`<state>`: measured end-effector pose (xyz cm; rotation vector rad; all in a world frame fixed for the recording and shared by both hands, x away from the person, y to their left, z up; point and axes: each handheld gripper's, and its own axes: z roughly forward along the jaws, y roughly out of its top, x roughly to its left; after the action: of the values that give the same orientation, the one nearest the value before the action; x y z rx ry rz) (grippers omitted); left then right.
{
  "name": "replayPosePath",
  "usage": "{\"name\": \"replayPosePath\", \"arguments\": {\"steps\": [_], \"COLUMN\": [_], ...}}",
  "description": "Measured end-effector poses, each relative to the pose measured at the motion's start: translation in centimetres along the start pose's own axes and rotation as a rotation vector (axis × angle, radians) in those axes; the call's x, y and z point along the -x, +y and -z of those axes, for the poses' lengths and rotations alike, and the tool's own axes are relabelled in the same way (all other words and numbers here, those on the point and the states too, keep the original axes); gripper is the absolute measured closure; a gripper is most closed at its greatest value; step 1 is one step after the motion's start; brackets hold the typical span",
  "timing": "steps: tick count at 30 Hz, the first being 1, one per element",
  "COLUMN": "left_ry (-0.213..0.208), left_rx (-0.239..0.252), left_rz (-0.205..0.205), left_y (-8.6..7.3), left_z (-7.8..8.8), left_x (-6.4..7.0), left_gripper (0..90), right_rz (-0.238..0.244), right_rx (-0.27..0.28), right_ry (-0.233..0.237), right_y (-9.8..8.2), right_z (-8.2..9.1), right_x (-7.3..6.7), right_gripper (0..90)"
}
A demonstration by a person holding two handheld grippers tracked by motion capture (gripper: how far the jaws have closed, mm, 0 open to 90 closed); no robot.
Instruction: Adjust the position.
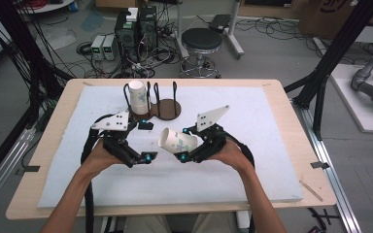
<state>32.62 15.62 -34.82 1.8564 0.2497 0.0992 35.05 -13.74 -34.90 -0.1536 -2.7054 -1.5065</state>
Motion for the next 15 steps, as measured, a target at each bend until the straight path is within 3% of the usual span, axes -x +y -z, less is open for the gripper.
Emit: {"name": "replayPosePath", "arguments": {"steps": [5, 6, 7, 8, 9, 10, 11, 12, 13, 15], "left_ry": [0.017, 0.02, 0.02, 0.03, 0.03, 0.035, 0.035, 0.026, 0.026, 0.01], "left_rx": [-0.071, -0.109, -0.109, -0.154, -0.154, -0.206, -0.206, -0.263, -0.263, -0.322], "left_rz": [-0.01, -0.017, -0.017, -0.026, -0.026, -0.043, -0.043, -0.049, -0.049, -0.051], "left_y": [0.3, 0.5, 0.5, 0.6, 0.6, 0.8, 0.8, 0.9, 0.9, 1.0], "left_z": [0.1, 0.1, 0.1, 0.0, 0.0, -0.1, -0.1, -0.3, -0.3, -0.5], "left_x": [0.1, 0.1, 0.1, 0.1, 0.1, 0.1, 0.1, 0.0, 0.0, 0.0], "left_gripper": [1.8, 1.7, 1.8, 1.8, 1.7, 1.7, 1.7, 1.7, 1.7, 1.8], "right_rz": [0.005, 0.008, 0.008, 0.015, 0.015, 0.023, 0.023, 0.031, 0.031, 0.043], "right_rx": [-0.051, -0.082, -0.082, -0.114, -0.114, -0.141, -0.141, -0.178, -0.178, -0.221], "right_ry": [-0.019, -0.03, -0.03, -0.039, -0.039, -0.048, -0.048, -0.062, -0.062, -0.07], "right_y": [0.2, 0.4, 0.4, 0.5, 0.5, 0.7, 0.7, 0.9, 0.9, 1.0], "right_z": [0.2, 0.2, 0.2, 0.2, 0.2, 0.1, 0.1, 0.0, 0.0, -0.2], "right_x": [-0.2, -0.3, -0.3, -0.4, -0.4, -0.4, -0.4, -0.5, -0.5, -0.6], "right_gripper": [28.8, 28.8, 28.8, 28.8, 28.8, 28.8, 28.8, 28.8, 28.8, 28.8]}}
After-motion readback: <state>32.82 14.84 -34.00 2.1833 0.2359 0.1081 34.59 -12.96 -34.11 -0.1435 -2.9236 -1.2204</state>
